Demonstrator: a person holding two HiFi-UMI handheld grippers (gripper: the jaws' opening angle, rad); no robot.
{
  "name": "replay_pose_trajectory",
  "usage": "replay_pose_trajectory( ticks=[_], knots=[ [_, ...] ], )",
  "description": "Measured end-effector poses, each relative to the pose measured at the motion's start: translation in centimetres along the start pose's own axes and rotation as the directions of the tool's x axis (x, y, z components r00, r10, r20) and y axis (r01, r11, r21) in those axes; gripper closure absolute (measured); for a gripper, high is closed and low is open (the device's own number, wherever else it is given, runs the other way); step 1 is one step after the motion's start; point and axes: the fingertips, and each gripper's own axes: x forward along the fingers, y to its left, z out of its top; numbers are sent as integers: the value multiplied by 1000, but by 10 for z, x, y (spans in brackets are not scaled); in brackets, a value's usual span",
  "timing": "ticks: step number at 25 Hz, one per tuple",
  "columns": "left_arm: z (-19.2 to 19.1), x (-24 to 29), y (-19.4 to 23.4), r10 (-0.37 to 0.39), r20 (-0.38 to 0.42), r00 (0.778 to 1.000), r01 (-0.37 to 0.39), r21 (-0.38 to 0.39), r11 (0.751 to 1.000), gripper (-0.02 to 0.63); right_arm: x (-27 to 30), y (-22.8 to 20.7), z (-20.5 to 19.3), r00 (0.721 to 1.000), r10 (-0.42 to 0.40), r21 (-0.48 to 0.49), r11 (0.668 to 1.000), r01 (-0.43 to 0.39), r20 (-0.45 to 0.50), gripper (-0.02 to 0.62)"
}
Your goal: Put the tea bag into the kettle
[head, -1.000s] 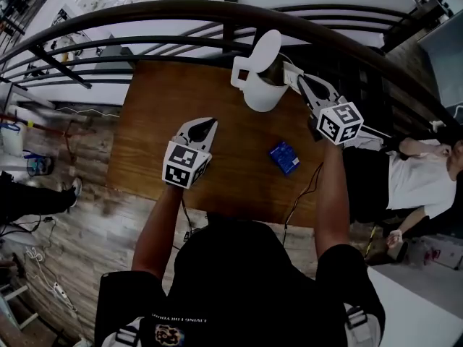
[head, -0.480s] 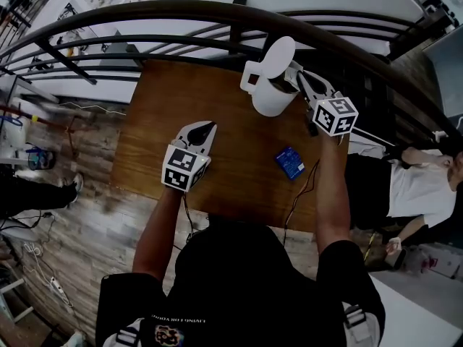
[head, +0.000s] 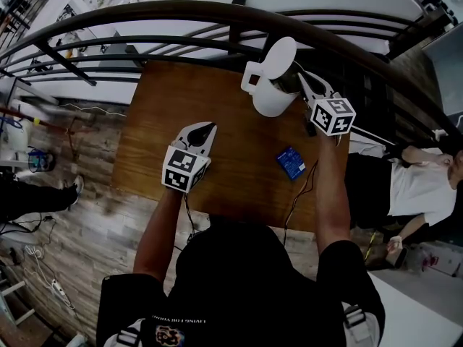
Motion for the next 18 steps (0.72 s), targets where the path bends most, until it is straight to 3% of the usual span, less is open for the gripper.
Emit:
replay_pose_trajectory(
  ticks=[7, 10, 14, 18],
  knots=[
    [2, 6, -9, -25, 5, 1000, 25, 5, 1000, 601, -14, 13, 62, 988, -92, -115, 988, 107, 128, 574],
    [4, 8, -10, -30, 13, 999, 30, 6, 1000, 601, -13, 27, 91, 982, -96, -184, 975, 126, 162, 574],
    [5, 7, -12, -33, 20, 999, 33, 2, 999, 601, -2, 48, 108, 988, -73, -285, 952, 109, 133, 574],
    [6, 7, -11, -33, 24, 999, 33, 0, 999, 602, 10, 57, 110, 993, -71, -319, 943, 97, 93, 574]
  ],
)
